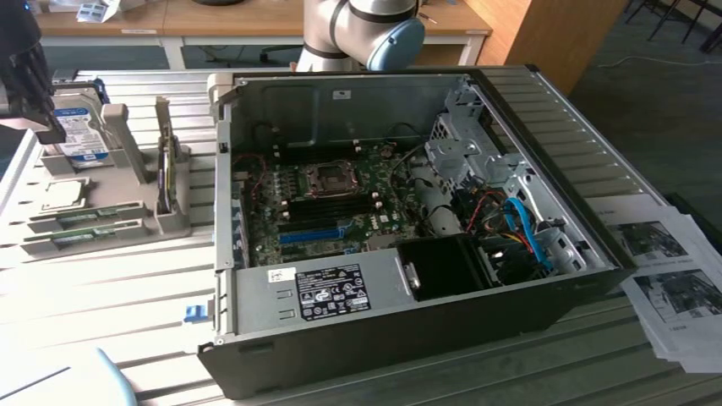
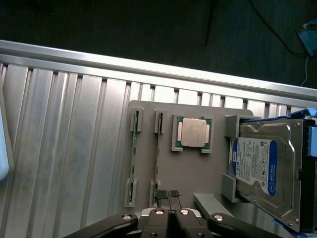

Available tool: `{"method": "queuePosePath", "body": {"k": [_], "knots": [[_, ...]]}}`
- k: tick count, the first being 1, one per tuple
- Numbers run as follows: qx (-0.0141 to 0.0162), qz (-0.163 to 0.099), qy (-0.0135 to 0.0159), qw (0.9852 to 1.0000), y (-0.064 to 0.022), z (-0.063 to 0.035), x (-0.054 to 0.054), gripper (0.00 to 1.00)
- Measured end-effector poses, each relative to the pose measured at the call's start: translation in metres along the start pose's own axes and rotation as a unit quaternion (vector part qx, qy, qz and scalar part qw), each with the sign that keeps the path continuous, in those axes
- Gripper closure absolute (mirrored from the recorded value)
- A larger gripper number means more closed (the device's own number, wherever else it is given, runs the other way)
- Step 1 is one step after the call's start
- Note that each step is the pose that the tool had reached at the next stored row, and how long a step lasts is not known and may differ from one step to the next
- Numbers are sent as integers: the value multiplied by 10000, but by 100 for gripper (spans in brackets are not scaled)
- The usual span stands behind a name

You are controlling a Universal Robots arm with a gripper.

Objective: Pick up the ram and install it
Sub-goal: 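Pick up the ram and move it above insertion slot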

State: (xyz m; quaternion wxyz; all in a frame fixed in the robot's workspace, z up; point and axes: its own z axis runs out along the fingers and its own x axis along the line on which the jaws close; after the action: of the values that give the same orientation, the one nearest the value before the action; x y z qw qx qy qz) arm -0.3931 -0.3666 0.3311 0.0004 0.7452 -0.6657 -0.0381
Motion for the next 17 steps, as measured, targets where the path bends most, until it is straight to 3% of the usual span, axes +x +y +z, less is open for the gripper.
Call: {"method": "queuePosePath", "body": {"k": [17], "knots": [[0,1,0,10000,2,-1,16,84]]}}
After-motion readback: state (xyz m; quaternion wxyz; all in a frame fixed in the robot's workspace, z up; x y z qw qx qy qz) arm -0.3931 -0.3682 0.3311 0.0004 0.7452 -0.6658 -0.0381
